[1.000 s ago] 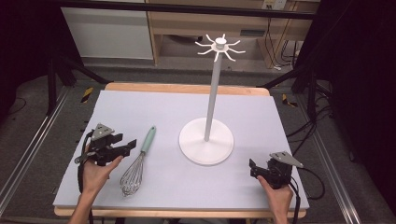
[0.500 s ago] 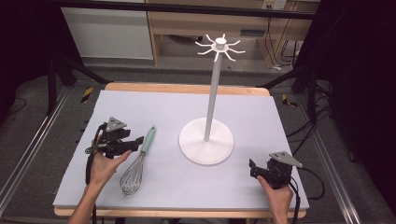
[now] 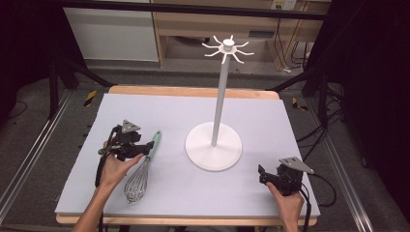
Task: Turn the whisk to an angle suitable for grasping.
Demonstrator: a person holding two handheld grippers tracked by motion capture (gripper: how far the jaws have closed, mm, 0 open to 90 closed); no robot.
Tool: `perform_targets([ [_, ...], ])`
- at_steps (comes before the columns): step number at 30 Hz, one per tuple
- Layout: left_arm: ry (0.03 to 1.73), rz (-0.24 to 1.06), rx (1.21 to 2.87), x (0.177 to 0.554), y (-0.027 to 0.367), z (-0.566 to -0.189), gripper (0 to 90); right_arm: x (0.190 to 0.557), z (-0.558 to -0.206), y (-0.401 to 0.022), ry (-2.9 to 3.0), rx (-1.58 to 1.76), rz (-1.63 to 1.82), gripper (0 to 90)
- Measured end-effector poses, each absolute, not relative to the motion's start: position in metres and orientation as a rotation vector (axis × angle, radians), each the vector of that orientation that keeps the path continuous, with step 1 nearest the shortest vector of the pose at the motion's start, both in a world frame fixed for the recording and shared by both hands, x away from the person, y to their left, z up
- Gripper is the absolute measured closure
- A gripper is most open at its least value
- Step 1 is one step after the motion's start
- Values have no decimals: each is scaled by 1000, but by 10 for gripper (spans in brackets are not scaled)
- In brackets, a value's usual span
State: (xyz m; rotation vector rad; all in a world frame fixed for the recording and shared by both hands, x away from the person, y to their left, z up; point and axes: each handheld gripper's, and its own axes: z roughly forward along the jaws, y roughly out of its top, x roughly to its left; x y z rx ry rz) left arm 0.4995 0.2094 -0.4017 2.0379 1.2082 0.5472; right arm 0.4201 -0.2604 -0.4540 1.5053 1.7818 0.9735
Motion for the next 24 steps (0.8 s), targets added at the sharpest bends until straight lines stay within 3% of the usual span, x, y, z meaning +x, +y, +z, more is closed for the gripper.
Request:
perform_targets([
  [24, 1284, 488, 2215, 522, 197, -435, 524, 422, -457, -260, 1807, 1506, 961, 93],
])
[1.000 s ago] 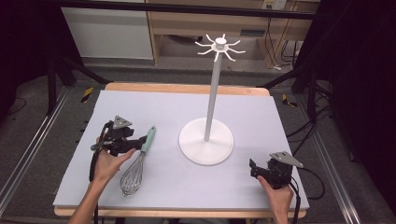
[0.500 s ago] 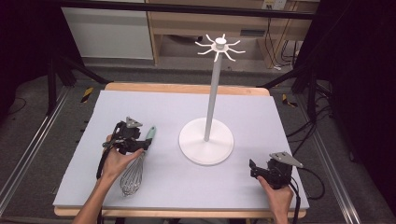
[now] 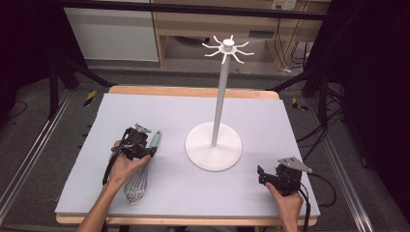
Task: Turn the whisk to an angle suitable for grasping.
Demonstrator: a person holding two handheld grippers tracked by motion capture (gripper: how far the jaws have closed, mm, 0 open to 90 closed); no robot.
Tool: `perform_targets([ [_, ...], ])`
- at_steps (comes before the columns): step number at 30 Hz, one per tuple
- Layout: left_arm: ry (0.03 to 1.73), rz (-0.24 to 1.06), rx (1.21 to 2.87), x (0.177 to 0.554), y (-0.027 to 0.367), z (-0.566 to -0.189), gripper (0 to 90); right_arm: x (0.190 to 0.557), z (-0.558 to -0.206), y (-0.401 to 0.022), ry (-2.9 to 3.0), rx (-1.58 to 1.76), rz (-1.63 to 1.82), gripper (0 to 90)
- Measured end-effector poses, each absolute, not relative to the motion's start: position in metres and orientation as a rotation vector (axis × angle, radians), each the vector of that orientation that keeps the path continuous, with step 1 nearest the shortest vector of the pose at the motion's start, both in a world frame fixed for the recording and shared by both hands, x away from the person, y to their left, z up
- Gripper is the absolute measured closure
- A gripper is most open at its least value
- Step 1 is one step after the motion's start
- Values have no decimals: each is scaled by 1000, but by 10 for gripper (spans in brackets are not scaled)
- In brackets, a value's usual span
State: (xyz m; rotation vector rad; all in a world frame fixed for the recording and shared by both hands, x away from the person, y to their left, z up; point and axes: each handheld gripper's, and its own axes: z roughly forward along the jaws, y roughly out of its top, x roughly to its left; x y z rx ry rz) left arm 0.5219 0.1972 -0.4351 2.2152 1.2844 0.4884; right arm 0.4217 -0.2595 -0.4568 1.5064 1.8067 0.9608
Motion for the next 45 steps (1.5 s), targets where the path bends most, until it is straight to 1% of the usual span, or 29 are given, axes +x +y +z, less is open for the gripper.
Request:
perform_targets([
  [11, 1326, 434, 2259, 527, 196, -446, 568, 422, -458, -259, 1816, 1507, 955, 113],
  [23, 1371, 395, 2274, 528, 193, -455, 590, 423, -458, -259, 1818, 1511, 954, 113],
  [41, 1481, 387, 2266, 532, 189, -454, 640, 423, -458, -261, 1816, 1515, 952, 113],
  [45, 1491, 360, 2256, 532, 190, -453, 648, 423, -458, -261, 1814, 1520, 952, 113],
])
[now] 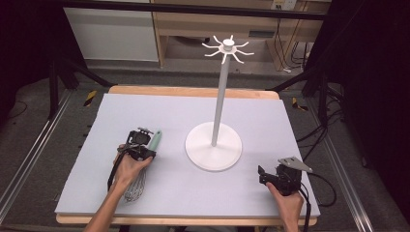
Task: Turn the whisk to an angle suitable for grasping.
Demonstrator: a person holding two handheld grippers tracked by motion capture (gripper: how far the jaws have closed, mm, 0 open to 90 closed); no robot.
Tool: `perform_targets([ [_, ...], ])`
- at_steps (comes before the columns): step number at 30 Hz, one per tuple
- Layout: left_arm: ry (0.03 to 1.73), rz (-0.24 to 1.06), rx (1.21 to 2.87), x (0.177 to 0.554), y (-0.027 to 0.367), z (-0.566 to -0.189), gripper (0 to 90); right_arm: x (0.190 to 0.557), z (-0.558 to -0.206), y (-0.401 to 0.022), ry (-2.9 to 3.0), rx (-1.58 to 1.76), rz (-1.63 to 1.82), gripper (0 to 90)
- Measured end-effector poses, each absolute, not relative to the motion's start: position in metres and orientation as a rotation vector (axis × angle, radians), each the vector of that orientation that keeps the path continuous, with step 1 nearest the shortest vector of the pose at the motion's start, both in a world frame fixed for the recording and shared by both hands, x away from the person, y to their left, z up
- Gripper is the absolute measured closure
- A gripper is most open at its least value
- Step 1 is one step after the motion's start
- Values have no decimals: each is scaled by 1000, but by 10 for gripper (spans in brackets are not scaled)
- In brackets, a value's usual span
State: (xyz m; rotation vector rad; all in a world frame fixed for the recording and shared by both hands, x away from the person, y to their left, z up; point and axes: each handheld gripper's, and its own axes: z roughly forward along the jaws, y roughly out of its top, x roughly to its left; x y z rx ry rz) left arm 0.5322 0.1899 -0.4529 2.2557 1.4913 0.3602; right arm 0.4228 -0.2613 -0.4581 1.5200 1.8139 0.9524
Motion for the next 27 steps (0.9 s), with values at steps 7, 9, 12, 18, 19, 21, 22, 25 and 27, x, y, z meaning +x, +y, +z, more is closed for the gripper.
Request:
perform_targets([
  [7, 1476, 356, 2260, 530, 190, -451, 658, 423, -458, -262, 1815, 1522, 952, 114],
  [9, 1464, 362, 2261, 527, 191, -447, 663, 423, -458, -262, 1817, 1518, 952, 114],
  [12, 1449, 362, 2230, 523, 194, -439, 683, 423, -458, -262, 1814, 1522, 954, 114],
  [18, 1414, 380, 2230, 517, 197, -431, 687, 423, -458, -262, 1816, 1521, 955, 114],
  [19, 1417, 382, 2228, 517, 197, -431, 687, 423, -458, -262, 1816, 1524, 953, 115],
  [21, 1414, 378, 2223, 516, 199, -431, 688, 422, -458, -262, 1815, 1527, 957, 115],
  [22, 1414, 378, 2224, 516, 199, -431, 687, 422, -458, -262, 1815, 1525, 958, 115],
  [25, 1401, 379, 2211, 513, 200, -428, 687, 422, -458, -262, 1814, 1528, 956, 115],
  [27, 1389, 374, 2190, 510, 201, -424, 688, 423, -458, -262, 1814, 1526, 955, 115],
])
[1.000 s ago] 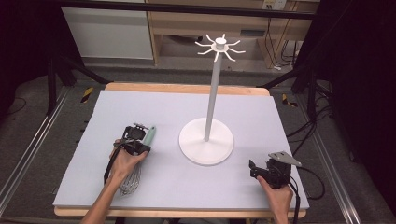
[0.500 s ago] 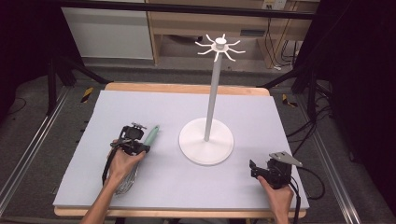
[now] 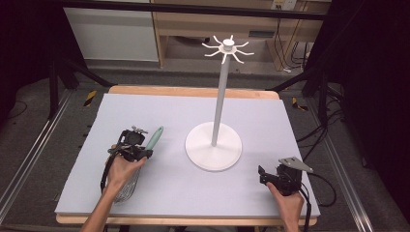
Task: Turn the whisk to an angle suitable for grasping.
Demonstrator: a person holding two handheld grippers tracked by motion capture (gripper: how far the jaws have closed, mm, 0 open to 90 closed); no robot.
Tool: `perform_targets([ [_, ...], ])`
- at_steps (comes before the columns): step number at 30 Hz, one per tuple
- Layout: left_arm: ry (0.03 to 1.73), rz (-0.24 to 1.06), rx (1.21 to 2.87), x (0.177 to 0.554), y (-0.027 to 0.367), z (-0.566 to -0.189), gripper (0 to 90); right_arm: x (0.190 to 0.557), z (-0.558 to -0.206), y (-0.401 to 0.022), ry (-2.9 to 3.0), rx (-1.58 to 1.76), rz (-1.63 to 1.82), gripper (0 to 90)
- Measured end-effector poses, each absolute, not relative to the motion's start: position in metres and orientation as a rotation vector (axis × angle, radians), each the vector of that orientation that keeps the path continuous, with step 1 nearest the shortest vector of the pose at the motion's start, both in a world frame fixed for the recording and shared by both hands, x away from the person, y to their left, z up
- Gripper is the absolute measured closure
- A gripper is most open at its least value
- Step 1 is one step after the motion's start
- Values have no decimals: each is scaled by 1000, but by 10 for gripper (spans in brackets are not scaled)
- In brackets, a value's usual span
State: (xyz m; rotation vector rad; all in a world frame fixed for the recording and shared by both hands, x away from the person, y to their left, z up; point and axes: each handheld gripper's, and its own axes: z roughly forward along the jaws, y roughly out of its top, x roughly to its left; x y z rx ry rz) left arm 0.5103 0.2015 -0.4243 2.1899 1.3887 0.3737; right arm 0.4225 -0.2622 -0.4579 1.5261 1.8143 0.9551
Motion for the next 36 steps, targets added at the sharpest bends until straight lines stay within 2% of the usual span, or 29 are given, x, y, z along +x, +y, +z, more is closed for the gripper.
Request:
perform_targets([
  [9, 1315, 414, 2126, 495, 207, -399, 688, 422, -458, -262, 1812, 1527, 961, 115],
  [18, 1215, 484, 1981, 478, 213, -369, 688, 422, -458, -262, 1804, 1522, 963, 115],
  [36, 1095, 572, 1794, 465, 215, -345, 687, 421, -457, -262, 1794, 1514, 969, 115],
])
